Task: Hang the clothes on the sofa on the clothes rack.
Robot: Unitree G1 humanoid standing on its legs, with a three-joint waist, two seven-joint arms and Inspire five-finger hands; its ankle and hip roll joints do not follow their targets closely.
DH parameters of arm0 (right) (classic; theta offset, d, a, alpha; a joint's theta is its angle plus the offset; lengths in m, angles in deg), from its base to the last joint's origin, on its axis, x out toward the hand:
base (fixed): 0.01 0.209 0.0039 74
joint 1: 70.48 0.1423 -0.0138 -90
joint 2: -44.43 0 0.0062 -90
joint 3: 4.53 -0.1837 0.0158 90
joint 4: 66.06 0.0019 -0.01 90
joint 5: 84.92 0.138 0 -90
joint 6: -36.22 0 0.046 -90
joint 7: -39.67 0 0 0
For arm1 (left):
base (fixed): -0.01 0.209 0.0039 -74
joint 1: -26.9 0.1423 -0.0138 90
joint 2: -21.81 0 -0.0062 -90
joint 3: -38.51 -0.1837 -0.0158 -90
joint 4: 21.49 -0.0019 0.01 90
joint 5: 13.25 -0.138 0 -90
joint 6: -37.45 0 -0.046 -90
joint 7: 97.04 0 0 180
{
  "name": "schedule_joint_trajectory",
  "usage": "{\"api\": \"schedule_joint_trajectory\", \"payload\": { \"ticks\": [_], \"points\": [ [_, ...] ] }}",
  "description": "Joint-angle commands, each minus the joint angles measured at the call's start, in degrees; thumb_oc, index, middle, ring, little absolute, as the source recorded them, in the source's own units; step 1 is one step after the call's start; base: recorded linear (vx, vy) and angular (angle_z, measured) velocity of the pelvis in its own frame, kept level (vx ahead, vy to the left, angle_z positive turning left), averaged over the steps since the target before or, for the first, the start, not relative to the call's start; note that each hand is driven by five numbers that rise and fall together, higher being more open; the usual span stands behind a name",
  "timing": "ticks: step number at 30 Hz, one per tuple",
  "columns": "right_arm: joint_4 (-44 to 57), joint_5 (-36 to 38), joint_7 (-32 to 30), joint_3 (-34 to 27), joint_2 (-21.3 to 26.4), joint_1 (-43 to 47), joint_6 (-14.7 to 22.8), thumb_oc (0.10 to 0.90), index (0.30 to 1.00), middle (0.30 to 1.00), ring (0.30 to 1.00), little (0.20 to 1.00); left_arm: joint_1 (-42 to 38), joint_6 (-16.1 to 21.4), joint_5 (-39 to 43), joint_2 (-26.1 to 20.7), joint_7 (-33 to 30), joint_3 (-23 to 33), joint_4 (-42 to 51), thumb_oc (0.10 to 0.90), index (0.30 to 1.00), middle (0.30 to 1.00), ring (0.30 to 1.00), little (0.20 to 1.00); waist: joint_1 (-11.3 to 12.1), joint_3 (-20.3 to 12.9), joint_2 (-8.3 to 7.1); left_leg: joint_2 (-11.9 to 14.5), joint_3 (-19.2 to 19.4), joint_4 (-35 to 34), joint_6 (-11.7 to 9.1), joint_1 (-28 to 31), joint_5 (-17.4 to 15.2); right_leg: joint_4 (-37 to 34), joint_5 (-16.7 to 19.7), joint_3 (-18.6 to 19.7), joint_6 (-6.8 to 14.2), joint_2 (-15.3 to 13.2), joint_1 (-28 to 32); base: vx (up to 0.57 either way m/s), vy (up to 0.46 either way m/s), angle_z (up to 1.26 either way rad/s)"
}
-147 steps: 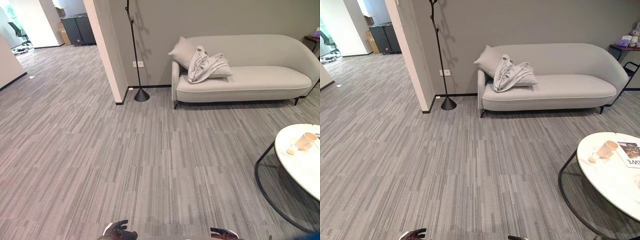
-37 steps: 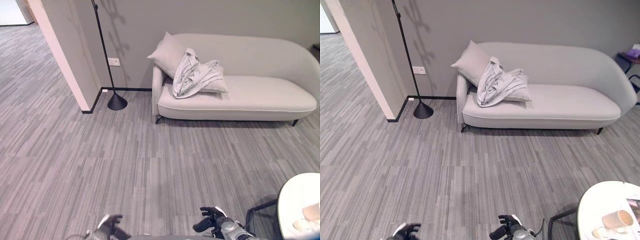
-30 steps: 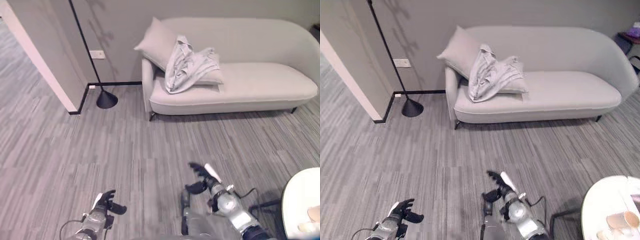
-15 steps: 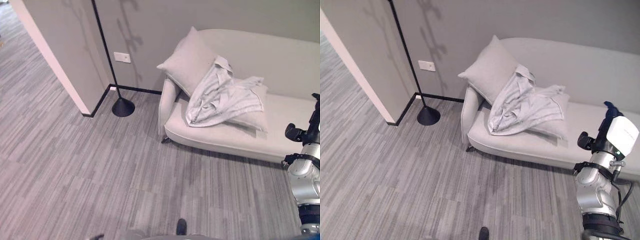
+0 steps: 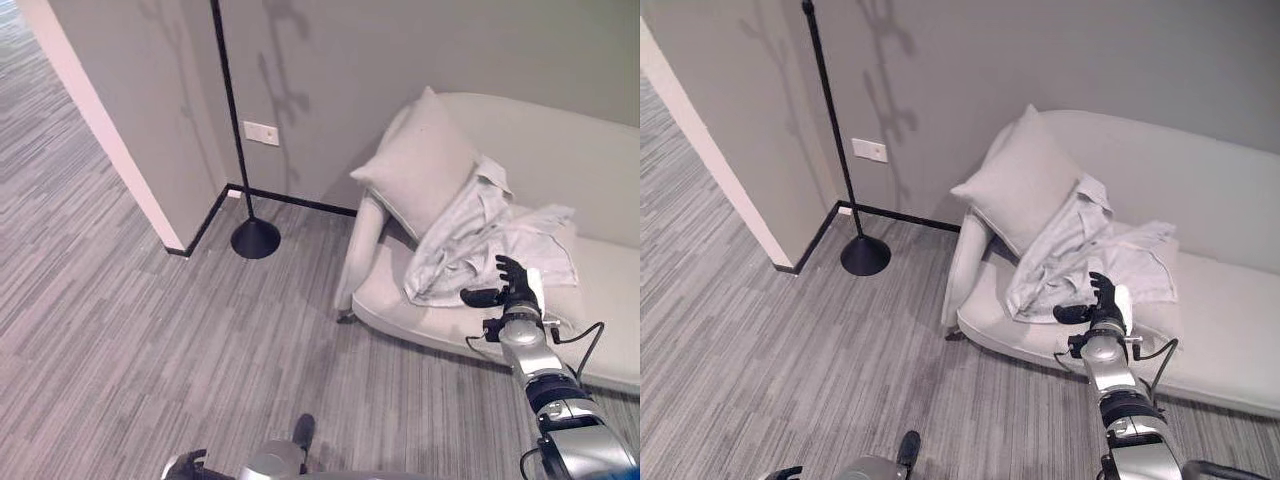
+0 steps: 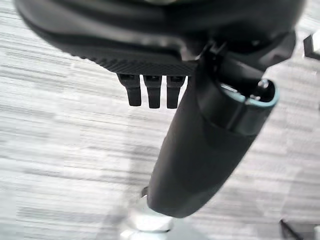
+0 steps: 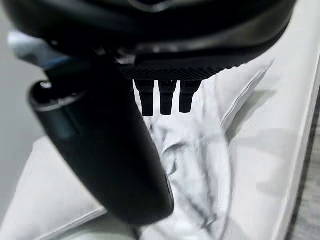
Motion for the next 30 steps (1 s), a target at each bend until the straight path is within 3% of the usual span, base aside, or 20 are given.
{"api": "schedule_joint_trajectory", "payload": {
  "ticks": [1, 4, 5, 7, 8, 9, 10, 11, 14, 16, 19, 23, 30],
  "points": [
    [2.2, -1.36, -3.9, -3.82, 7.75, 5.26, 4.86, 0.8, 0.9, 0.9, 0.9, 0.9, 0.14, 1.24, -0.97, -2.14, -0.39, -3.16, 0.81, 0.8, 0.9, 0.9, 0.9, 0.9, 0.35, -1.83, 0.25, 2.99, -1.86, 2.69, -1.27, 1.12, -5.66, 7.75, 10.56, -0.77, -0.93, 1.63, -7.64, 0.18, 0.143, 0.1],
    [-0.44, -1.0, -3.77, -3.25, 7.89, 5.24, 4.51, 0.8, 0.9, 0.9, 0.9, 0.9, -1.43, 1.45, -3.17, -1.95, -0.04, -7.14, 2.31, 0.8, 0.9, 0.9, 0.9, 0.9, -0.25, -1.84, 0.87, 3.57, -2.79, 0.77, -1.34, 3.7, -5.82, 8.87, 9.43, -2.2, -1.55, 0.17, -10.2, 0.2, 0.043, 0.32],
    [-4.72, 0.29, -3.22, -2.56, 8.84, 5.56, 4.57, 0.8, 0.9, 0.9, 0.9, 0.9, -3.25, 1.92, -5.52, -2.06, 0.15, -10.44, 3.35, 0.8, 0.9, 0.9, 0.9, 0.9, -1.11, -1.62, 1.07, 4.04, -4.09, -0.85, -2.27, 5.21, -5.84, 2.89, 8.23, -2.63, -1.76, -0.37, -10.69, 0.18, -0.068, 0.2],
    [-6.96, 1.37, -3.13, -2.33, 9.34, 6.19, 4.74, 0.8, 0.9, 0.9, 0.9, 0.9, -4.42, 2.1, -6.48, -2.24, 0.24, -11.97, 3.87, 0.8, 0.9, 0.9, 0.9, 0.9, -1.49, -1.44, 1.36, 4.32, -4.59, -1.28, -2.94, 5.45, -6.05, -0.99, 7.9, -2.62, -1.54, -1.16, -10.15, 0.13, -0.152, 0.36],
    [-11.01, 3.37, -2.8, -1.7, 9.9, 7.76, 4.92, 0.8, 0.9, 0.9, 0.9, 0.9, -6.35, 2.46, -7.08, -2.45, -0.02, -13.69, 4.44, 0.8, 0.9, 0.9, 0.9, 0.9, -1.97, -1.0, 1.31, 4.88, -5.86, -1.28, -4.24, 5.42, -6.76, -8.99, 9.65, -0.8, -0.6, -3.24, -9.98, 0.11, -0.191, 0.53],
    [-11.06, 3.38, -2.8, -1.66, 9.92, 7.81, 4.95, 0.8, 0.9, 0.9, 0.9, 0.9, -6.36, 2.46, -7.08, -2.43, -0.02, -13.67, 4.43, 0.8, 0.9, 0.9, 0.9, 0.9, -2.01, -0.93, 1.37, 4.92, -5.9, -1.28, -4.24, 5.49, -6.78, -9.13, 9.72, -0.86, -0.61, -3.2, -9.83, 0.14, -0.318, 0.46],
    [-13.39, 4.31, -2.21, -1.24, 9.88, 8.63, 4.81, 0.8, 0.9, 0.9, 0.9, 0.9, -6.83, 2.74, -7.5, -2.37, -0.78, -14.38, 4.03, 0.8, 0.9, 0.9, 0.9, 0.9, -2.34, -0.9, 0.66, 5.16, -7.55, -1.28, -5.41, 5.54, -7.49, -12.66, 14.36, 3.33, 0.69, -5.24, -9.66, 0.11, -0.257, 0.28],
    [-14.0, 4.65, -1.83, -1.18, 9.96, 8.77, 4.82, 0.8, 0.9, 0.9, 0.9, 0.9, -6.56, 2.84, -7.21, -2.32, -0.88, -14.14, 3.76, 0.8, 0.9, 0.9, 0.9, 0.9, -2.45, -1.11, 0.28, 5.45, -7.85, -1.28, -5.84, 5.58, -7.77, -13.5, 15.93, 5.03, 1.22, -5.92, -9.32, 0.11, -0.254, 0.33],
    [-14.99, 5.11, -1.56, -0.84, 10.29, 9.29, 4.86, 0.8, 0.9, 0.9, 0.9, 0.9, -6.22, 2.91, -6.74, -2.23, -1.05, -13.77, 3.33, 0.8, 0.9, 0.9, 0.9, 0.9, -2.46, -1.23, -0.22, 5.83, -8.07, -1.28, -6.38, 5.52, -7.83, -14.27, 16.71, 6.69, 1.52, -6.05, -8.81, 0.1, -0.173, 0.24],
    [-15.18, 6.53, -0.31, -1.89, 9.0, 7.32, 5.04, 0.8, 0.9, 0.9, 0.9, 0.9, -3.16, 2.23, -2.97, -1.87, -0.85, -8.01, -0.83, 0.8, 0.9, 0.9, 0.9, 0.9, -1.5, -2.59, -2.79, 9.15, -8.29, -1.28, -9.0, 4.21, -7.2, -19.59, 13.11, 4.55, 2.05, -4.77, -5.6, 0.22, -0.418, 0.15],
    [-13.16, 6.97, -0.98, -3.95, 8.47, 4.31, 5.25, 0.8, 0.9, 0.9, 0.9, 0.9, -1.22, 1.48, -0.1, -1.4, -0.63, -3.66, -3.17, 0.8, 0.9, 0.9, 0.9, 0.9, -1.87, -3.22, -2.85, 11.47, -9.62, -1.28, -10.28, 2.63, -5.88, -21.62, 10.95, 3.72, 1.1, -2.43, -4.78, 0.09, -0.299, 0.05],
    [-4.35, 6.98, -1.39, -6.84, 8.87, -0.32, 6.06, 0.8, 0.9, 0.9, 0.9, 0.9, -0.6, 1.25, -3.14, -0.21, -0.7, -5.21, -3.4, 0.8, 0.9, 0.9, 0.9, 0.9, -2.65, -3.27, -1.42, 13.34, -12.18, -1.28, -11.84, -1.29, -3.59, -22.68, 8.35, 2.0, -0.73, 0.65, -4.39, 0.0, -0.163, 0.21],
    [-5.37, 10.24, -0.77, -5.58, 7.42, 1.58, 6.99, 0.8, 0.9, 0.9, 0.9, 0.9, -2.19, 1.96, -4.23, 1.28, -0.55, -9.59, -0.27, 0.8, 0.9, 0.9, 0.9, 0.9, -2.77, -4.48, 0.49, 13.88, -14.18, -1.28, -12.56, -2.56, -3.56, -26.68, 8.12, 0.58, -1.41, 1.96, -2.45, 0.03, -0.04, 0.33]
  ]
}}
